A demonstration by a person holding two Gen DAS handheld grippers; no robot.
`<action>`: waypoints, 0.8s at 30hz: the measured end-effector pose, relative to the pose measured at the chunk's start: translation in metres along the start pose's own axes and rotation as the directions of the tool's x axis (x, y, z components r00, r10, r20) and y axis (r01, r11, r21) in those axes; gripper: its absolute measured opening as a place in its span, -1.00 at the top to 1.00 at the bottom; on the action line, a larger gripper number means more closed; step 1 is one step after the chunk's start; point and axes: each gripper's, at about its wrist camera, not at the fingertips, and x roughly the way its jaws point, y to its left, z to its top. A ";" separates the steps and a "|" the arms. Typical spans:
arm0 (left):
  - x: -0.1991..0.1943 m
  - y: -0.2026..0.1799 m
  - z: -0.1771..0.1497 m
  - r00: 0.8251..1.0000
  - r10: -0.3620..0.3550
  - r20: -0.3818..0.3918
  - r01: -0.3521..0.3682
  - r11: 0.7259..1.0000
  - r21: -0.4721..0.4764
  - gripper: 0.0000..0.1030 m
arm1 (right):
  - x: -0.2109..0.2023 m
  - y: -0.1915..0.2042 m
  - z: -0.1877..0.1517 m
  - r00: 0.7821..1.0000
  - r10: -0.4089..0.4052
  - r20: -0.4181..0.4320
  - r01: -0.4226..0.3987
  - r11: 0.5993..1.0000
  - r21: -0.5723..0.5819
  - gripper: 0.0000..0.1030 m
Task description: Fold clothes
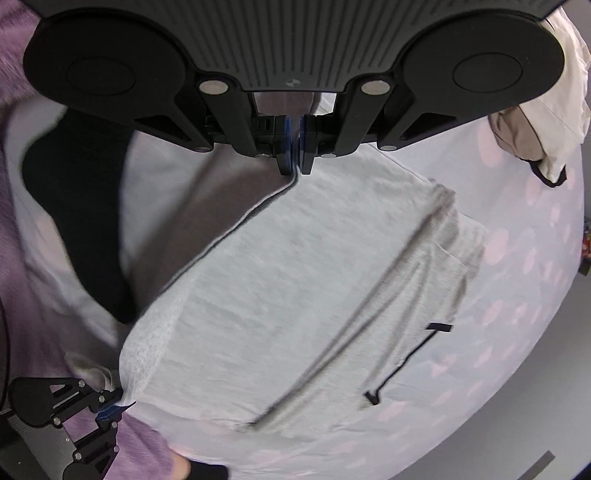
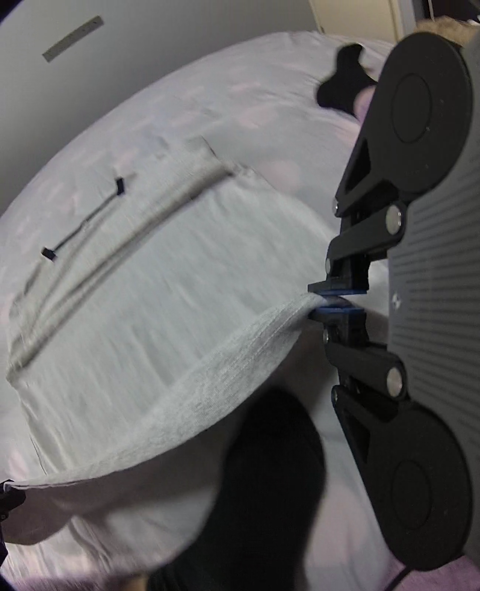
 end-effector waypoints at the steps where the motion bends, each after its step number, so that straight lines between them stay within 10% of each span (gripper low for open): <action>1: 0.005 0.005 0.004 1.000 0.011 -0.004 -0.011 1.000 -0.005 0.96 | 0.005 -0.006 0.006 1.000 -0.002 0.005 0.002 1.000 -0.005 0.87; 12: 0.071 0.048 0.013 0.999 -0.016 -0.051 0.010 0.994 -0.113 0.95 | 0.069 -0.034 0.038 0.999 0.046 -0.006 -0.046 0.998 0.047 0.75; 24: 0.070 0.097 -0.022 1.000 0.009 0.017 -0.003 0.936 -0.352 0.83 | 0.077 -0.101 0.017 0.986 0.148 0.082 -0.168 0.901 0.400 -0.36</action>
